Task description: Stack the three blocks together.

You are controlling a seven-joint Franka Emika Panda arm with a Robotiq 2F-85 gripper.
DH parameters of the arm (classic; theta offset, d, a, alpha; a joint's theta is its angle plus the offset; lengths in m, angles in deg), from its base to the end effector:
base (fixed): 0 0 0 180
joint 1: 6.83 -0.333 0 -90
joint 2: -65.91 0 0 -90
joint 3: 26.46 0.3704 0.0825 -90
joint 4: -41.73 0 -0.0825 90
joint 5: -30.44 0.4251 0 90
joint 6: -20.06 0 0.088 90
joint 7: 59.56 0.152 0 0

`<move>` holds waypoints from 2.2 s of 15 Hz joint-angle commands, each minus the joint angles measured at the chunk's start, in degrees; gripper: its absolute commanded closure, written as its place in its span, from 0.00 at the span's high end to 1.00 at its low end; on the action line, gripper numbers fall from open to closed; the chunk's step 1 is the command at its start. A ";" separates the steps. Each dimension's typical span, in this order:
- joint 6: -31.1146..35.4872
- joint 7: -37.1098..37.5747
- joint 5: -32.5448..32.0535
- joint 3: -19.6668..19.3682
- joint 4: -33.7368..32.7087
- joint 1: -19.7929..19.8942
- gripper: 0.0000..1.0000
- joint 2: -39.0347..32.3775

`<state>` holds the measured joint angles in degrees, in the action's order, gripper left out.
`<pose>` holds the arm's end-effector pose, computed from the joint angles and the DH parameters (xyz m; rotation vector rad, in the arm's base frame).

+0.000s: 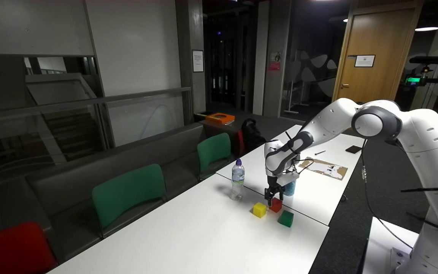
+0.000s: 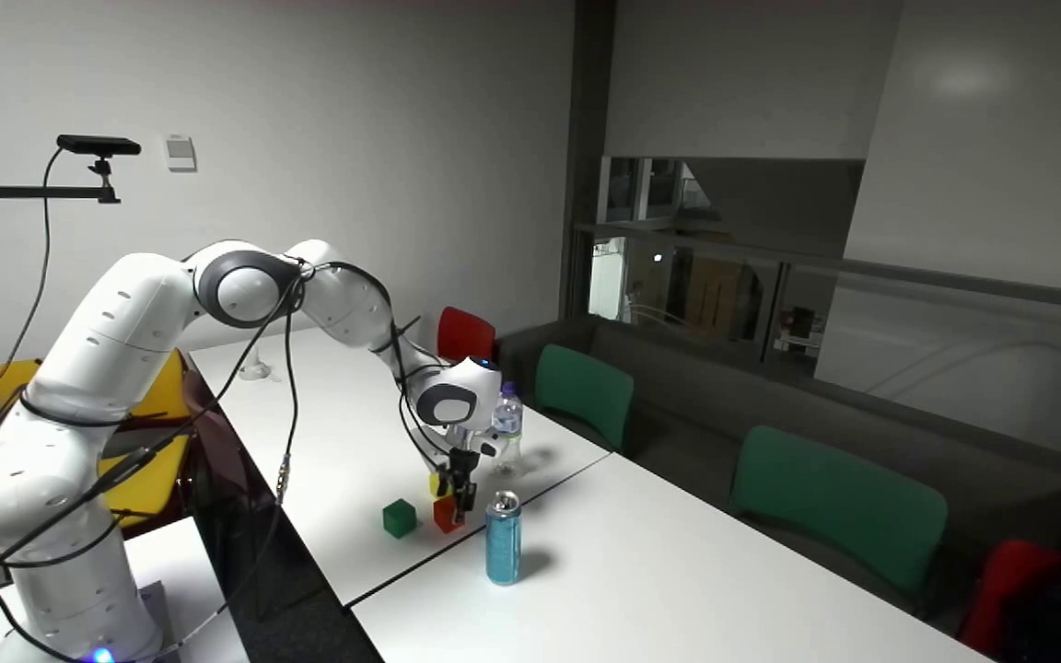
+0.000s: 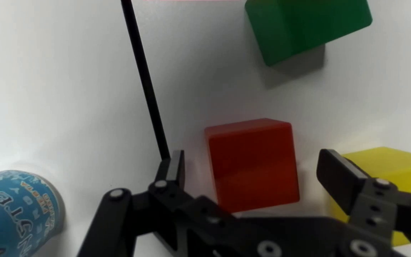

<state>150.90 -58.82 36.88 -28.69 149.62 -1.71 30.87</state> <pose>0.6523 -0.0775 0.1327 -3.0411 0.3343 0.3166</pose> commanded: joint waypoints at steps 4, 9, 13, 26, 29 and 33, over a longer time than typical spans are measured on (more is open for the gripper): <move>0.29 1.72 -1.83 -0.98 -2.08 -1.01 0.71 -1.41; 0.06 1.60 -2.18 -0.95 -2.72 -1.22 0.38 -1.77; -0.16 1.77 -2.41 -1.04 -1.80 -1.66 0.31 -0.82; 1.74 1.98 -3.02 -1.89 5.68 -2.04 0.31 5.17; 2.02 2.20 -3.32 -1.95 5.75 -2.20 0.31 6.52; 2.19 2.06 -3.29 -1.68 7.63 -2.18 0.31 9.51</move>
<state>151.06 -58.66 35.03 -29.80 152.49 -3.09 35.55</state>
